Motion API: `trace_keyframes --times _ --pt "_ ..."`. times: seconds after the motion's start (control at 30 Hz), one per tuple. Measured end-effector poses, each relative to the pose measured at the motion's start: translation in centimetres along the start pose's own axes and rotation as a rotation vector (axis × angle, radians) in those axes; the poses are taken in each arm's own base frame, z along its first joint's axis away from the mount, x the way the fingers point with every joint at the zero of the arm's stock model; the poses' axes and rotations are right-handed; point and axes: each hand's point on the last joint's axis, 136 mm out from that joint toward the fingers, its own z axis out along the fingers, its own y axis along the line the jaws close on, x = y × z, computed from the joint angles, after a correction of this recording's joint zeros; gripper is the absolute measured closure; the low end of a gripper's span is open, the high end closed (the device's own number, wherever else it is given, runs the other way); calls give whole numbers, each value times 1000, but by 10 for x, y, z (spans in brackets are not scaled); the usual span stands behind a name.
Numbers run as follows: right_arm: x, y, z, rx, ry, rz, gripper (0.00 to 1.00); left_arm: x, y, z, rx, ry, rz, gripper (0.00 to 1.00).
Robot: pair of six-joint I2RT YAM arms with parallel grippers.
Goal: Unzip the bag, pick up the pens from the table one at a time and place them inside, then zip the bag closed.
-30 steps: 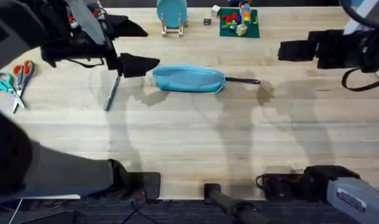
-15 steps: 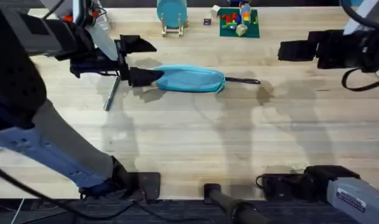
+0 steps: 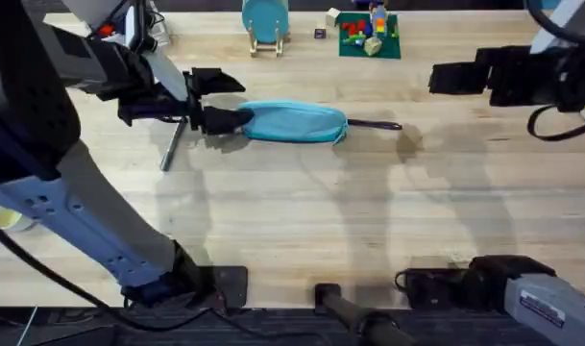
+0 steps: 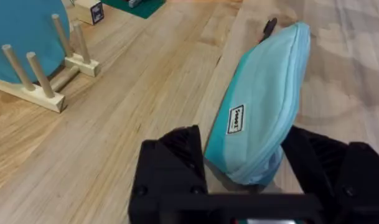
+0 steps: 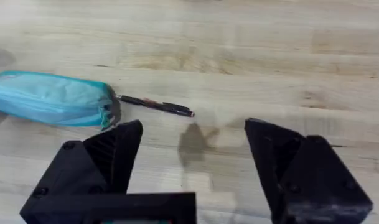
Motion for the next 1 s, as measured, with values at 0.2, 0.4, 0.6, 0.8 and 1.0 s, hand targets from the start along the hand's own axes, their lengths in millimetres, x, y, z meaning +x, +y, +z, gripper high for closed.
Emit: trace_keyframes --times 0.2,0.4,0.6,0.8,1.0 --pt "0 0 0 0 0 0 5 0 0 0 1 0 -4 533" --pt "0 0 0 0 0 0 4 -2 -1 1 5 -7 4 954" --pt "0 0 0 0 0 0 4 -1 -1 1 5 -6 4 954" --pt "0 0 0 0 -1 0 4 -1 -1 1 5 -6 4 955" --pt "1 0 0 -1 3 71 5 -1 0 1 4 -3 8 955"
